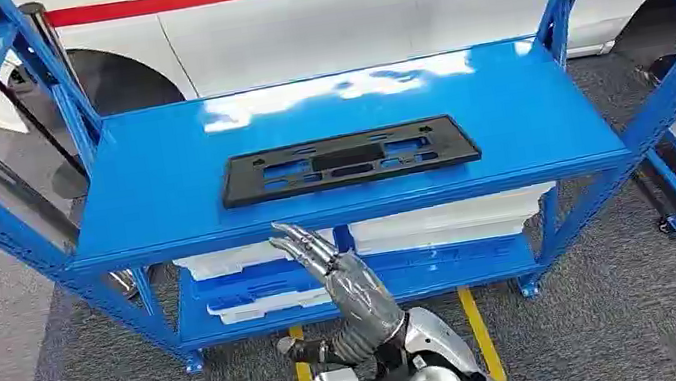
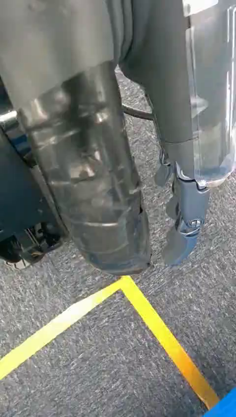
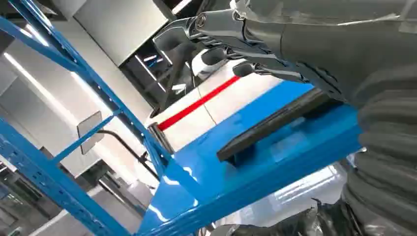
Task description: Take the parts from the cabinet and place them on the table.
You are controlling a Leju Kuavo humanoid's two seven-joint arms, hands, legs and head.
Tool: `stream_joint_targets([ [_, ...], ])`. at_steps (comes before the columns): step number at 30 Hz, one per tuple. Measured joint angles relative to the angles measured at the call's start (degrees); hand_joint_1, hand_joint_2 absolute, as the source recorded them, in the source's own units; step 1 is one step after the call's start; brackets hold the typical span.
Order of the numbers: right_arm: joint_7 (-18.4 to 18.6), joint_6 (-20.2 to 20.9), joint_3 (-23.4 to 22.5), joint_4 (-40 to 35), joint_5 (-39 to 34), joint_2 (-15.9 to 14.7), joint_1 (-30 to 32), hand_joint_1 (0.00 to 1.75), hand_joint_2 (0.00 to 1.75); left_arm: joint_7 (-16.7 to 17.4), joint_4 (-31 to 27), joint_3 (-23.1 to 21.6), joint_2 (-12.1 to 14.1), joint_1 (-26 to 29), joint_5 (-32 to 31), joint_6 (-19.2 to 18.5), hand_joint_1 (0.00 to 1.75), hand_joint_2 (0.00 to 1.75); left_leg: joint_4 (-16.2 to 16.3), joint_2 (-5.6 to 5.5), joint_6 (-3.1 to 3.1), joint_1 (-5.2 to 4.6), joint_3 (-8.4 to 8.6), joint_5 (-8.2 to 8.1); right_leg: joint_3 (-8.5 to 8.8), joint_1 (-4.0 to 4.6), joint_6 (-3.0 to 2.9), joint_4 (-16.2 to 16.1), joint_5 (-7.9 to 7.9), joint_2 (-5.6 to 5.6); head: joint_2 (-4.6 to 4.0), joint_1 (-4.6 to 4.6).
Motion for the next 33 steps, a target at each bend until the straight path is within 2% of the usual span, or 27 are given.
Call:
stream_joint_targets([
  [3,0.8,0.7,0.0,0.0,-0.2,0.0,0.1,0.00,1.75,-0.4,0.0,0.0,0.0,0.0,0.4,-0.2,0.00,0.00,0.0,-0.02,0.25,-0.12,-0.18,0.13,-0.03,-0.09,0.38,-0.2,0.24,0.00,0.00,0.00],
  [4,1.5,1.3,0.0,0.0,-0.3,0.0,0.0,0.00,1.75,-0.7,0.0,0.0,0.0,0.0,0.4,-0.5,0.00,0.00,-0.7,-0.05,0.79,0.38,0.04,0.53,-0.03,0.09,0.56,-0.1,0.16,0.00,0.00,0.02],
  [5,2.1,2.0,0.0,0.0,-0.7,-0.1,0.0,0.00,0.00,-1.2,0.0,0.0,0.0,0.0,0.6,-0.9,0.00,0.00,-1.1,0.14,1.05,0.58,0.29,0.87,-0.17,-0.06,0.68,0.7,-0.55,0.00,0.00,0.00],
  [6,2.8,3.2,0.0,0.0,-1.5,-0.1,-0.1,0.00,0.00,-1.6,0.0,0.1,0.0,0.0,0.7,-1.3,0.00,0.00,-1.3,0.15,1.25,0.59,0.21,1.03,-1.55,0.06,0.76,3.2,-2.20,0.00,0.00,0.11],
  [8,4.3,6.5,0.0,0.1,-4.6,-0.4,0.0,0.00,0.00,-2.4,0.0,0.1,0.0,0.1,1.2,-2.0,0.00,0.00,-1.2,0.20,1.28,0.51,0.01,1.05,-6.31,-0.10,0.84,12.6,-6.40,0.00,0.00,0.04],
  [9,4.6,7.7,0.0,0.3,-5.8,-0.7,0.0,0.00,0.00,-2.6,0.0,0.1,0.0,0.3,1.2,-2.0,0.00,0.00,-1.2,0.21,1.29,0.46,-0.03,1.03,-8.47,-0.13,0.85,16.5,-7.51,-0.01,0.00,0.04],
  [10,4.9,8.5,0.0,0.5,-6.8,-1.0,0.1,0.00,0.00,-2.7,0.0,0.2,0.1,0.4,1.3,-2.1,0.00,0.00,-1.2,0.20,1.28,0.46,-0.01,1.00,-9.74,-0.13,0.87,18.3,-7.07,-0.01,0.00,0.02],
  [11,5.0,9.0,0.0,0.7,-7.3,-1.2,0.1,0.00,0.00,-2.8,0.0,0.2,0.1,0.4,1.3,-2.1,0.00,0.00,-1.1,0.16,1.23,0.47,0.11,0.91,-9.40,-0.14,0.77,16.8,-5.26,-0.01,0.00,0.07],
  [12,5.1,9.2,0.0,0.7,-7.5,-1.3,0.1,0.00,0.00,-2.9,0.0,0.2,0.1,0.4,1.3,-2.1,0.00,0.00,-1.1,0.08,1.12,0.49,0.31,0.73,-7.82,-0.15,0.60,12.9,-2.27,-0.01,0.00,0.04],
  [13,5.1,9.4,0.0,0.7,-7.6,-1.4,0.0,0.00,0.00,-3.0,0.0,0.2,0.1,0.4,1.3,-2.1,0.00,0.00,-0.9,0.03,0.91,0.52,0.59,0.47,-5.47,-0.15,0.38,7.4,0.97,-0.03,0.00,0.04],
  [14,5.1,9.5,0.0,0.7,-7.7,-1.4,-0.1,0.00,0.00,-3.1,0.0,0.2,0.1,0.5,1.3,-2.2,0.00,0.00,-0.8,0.02,0.63,0.53,0.79,0.13,-3.63,-0.13,0.16,2.7,2.98,-0.05,0.00,0.04],
  [15,5.1,9.5,0.0,0.8,-7.8,-1.5,-0.2,0.00,0.00,-3.1,0.0,0.3,0.1,0.4,1.3,-2.2,0.00,0.00,-0.6,0.00,0.24,0.15,0.57,-0.09,-3.14,0.25,0.04,2.0,2.09,-0.03,0.00,0.07],
  [16,5.1,9.5,0.0,0.8,-7.9,-1.5,-0.2,0.00,0.00,-3.1,0.0,0.4,0.1,0.4,1.3,-2.2,0.00,0.00,-0.4,-0.01,-0.01,0.23,0.13,-0.11,-2.98,0.28,-0.31,0.9,1.66,0.01,0.00,0.02],
  [18,5.2,9.6,0.0,0.9,-7.9,-1.7,-0.1,0.00,0.00,-3.1,0.0,0.5,0.1,0.4,1.4,-2.2,0.00,0.00,-0.6,0.14,-0.63,0.32,0.01,-0.08,-3.37,0.50,-0.66,1.2,1.59,0.28,0.00,-0.02],
  [19,5.6,9.9,0.0,0.9,-8.3,-1.7,-0.1,0.00,0.00,-3.1,0.0,0.5,0.1,0.4,1.5,-2.2,0.00,0.00,-0.5,0.15,-0.97,0.29,0.12,-0.22,-3.28,0.33,-1.03,0.9,1.69,0.32,0.00,0.00],
  [20,6.2,10.2,0.0,0.9,-8.7,-1.7,-0.2,0.00,1.75,-3.1,0.0,0.5,0.1,0.4,1.6,-2.2,0.00,0.00,0.1,0.07,-1.37,0.48,-0.10,-0.82,-2.90,0.04,-1.36,0.6,1.83,0.25,0.00,-0.02],
  [21,6.5,10.7,0.0,0.9,-9.1,-1.7,-0.4,0.00,1.75,-3.2,0.0,0.6,0.1,0.4,1.7,-2.3,0.00,0.00,2.0,0.01,-1.62,0.52,-0.91,-2.19,-2.81,0.04,-1.71,0.5,1.75,0.22,0.00,-0.02],
  [22,6.7,10.7,0.0,0.9,-9.2,-1.7,-0.5,0.00,1.75,-3.2,0.0,0.7,0.1,0.4,1.8,-2.4,0.00,0.00,5.5,-0.01,-1.81,0.64,-2.68,-4.03,-2.82,0.06,-1.96,0.5,1.71,0.13,0.00,-0.07],
  [23,6.7,10.6,0.0,1.0,-9.0,-1.7,-0.5,0.00,1.75,-3.3,0.0,0.8,0.1,0.5,1.9,-2.6,0.00,0.00,10.7,-0.01,-2.04,0.80,-5.33,-6.26,-2.82,0.17,-2.03,0.5,1.66,0.09,0.00,-0.04],
  [24,6.6,10.3,0.0,1.0,-8.5,-1.9,-0.5,0.00,1.75,-3.4,0.0,1.0,0.1,0.6,1.9,-2.9,0.00,0.00,15.1,-0.01,-2.20,0.89,-7.71,-7.63,-2.83,0.26,-2.09,0.5,1.62,0.07,0.00,-0.07],
  [25,6.6,10.0,0.0,1.1,-7.9,-2.0,-0.5,0.00,1.75,-3.4,0.0,1.0,0.1,0.7,1.9,-3.0,0.00,0.00,17.7,0.00,-2.31,0.95,-9.28,-7.80,-2.81,0.28,-2.12,0.6,1.59,0.08,0.00,-0.04],
  [26,6.5,9.5,0.0,1.1,-7.4,-2.1,-0.5,0.00,1.75,-3.5,0.0,1.0,0.1,0.9,1.9,-3.1,0.00,0.00,17.1,0.00,-2.37,1.01,-9.38,-6.35,-2.74,0.27,-2.12,0.6,1.57,0.13,0.00,-0.07],
  [27,6.4,9.1,0.0,1.0,-6.9,-2.1,-0.5,0.00,1.75,-3.5,0.0,1.0,0.2,0.9,1.9,-3.1,0.00,0.00,13.8,0.00,-2.37,1.10,-8.20,-3.72,-2.64,0.26,-2.12,0.7,1.50,0.23,0.00,-0.07],
  [29,6.1,8.1,0.0,0.9,-6.0,-2.1,-0.6,0.00,1.75,-3.5,0.0,1.0,0.3,0.8,1.9,-3.1,0.00,0.00,3.4,0.01,-2.22,1.32,-3.69,2.12,-2.36,0.25,-1.85,0.9,1.21,0.32,0.00,-0.04],
  [30,6.0,7.6,0.0,0.6,-5.7,-2.1,-0.6,0.00,1.75,-3.5,0.0,1.0,0.3,0.8,1.9,-3.2,0.00,0.00,1.5,-0.09,-2.12,1.28,-2.76,1.38,-2.44,0.35,-1.65,1.0,1.11,0.33,0.00,0.00],
  [32,5.2,6.5,0.0,-0.2,-5.6,-2.1,-0.6,0.00,1.75,-3.5,0.0,1.0,0.3,0.7,1.7,-3.4,0.00,0.00,0.7,-0.22,-1.56,0.97,-2.89,1.50,-2.94,0.57,-1.04,1.2,1.33,0.31,0.00,0.02],
  [33,4.7,6.0,0.0,-0.5,-5.4,-2.1,-0.6,0.00,0.00,-3.5,0.0,1.0,0.3,0.9,1.7,-3.5,0.00,0.00,0.8,-0.25,-1.30,0.91,-2.90,1.48,-2.87,0.45,-0.87,1.0,1.43,0.31,0.00,-0.02],
])
